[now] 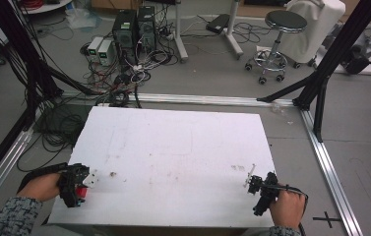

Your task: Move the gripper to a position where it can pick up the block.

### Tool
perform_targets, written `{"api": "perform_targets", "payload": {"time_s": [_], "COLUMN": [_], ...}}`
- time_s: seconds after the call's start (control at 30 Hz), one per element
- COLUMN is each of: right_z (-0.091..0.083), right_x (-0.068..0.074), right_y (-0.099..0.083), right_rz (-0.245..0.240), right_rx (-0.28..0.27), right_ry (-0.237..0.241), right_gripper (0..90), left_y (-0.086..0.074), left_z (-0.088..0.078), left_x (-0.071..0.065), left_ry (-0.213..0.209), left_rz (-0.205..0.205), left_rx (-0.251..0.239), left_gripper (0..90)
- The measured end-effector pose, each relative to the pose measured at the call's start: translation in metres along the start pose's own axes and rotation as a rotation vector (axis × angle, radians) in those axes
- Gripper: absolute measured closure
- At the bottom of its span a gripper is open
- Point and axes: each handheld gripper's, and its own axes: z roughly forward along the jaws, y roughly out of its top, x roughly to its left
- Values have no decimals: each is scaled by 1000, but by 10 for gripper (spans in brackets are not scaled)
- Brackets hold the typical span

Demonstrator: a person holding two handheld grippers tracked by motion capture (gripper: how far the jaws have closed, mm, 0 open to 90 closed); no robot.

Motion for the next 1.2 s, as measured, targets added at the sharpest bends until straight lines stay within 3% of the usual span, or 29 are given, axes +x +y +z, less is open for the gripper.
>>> {"api": "perform_targets", "payload": {"time_s": [0.1, 0.63, 0.97, 1.2], "right_z": [0, 2, 2, 1], "right_x": [0, 1, 1, 1], "right_y": [0, 1, 1, 1], "right_rz": [0, 2, -3, 0], "right_rx": [-2, 2, 2, -2], "right_ry": [1, 8, 10, 5], "right_gripper": [31, 30, 30, 30], "left_y": [-2, -13, -18, -20], "left_z": [-1, 10, 19, 18], "left_x": [2, 6, 7, 7], "left_ry": [-11, -54, -80, -76], "left_rz": [18, 110, 99, 99], "left_rx": [20, 7, 8, -2], "left_gripper": [166, 166, 168, 169]}}
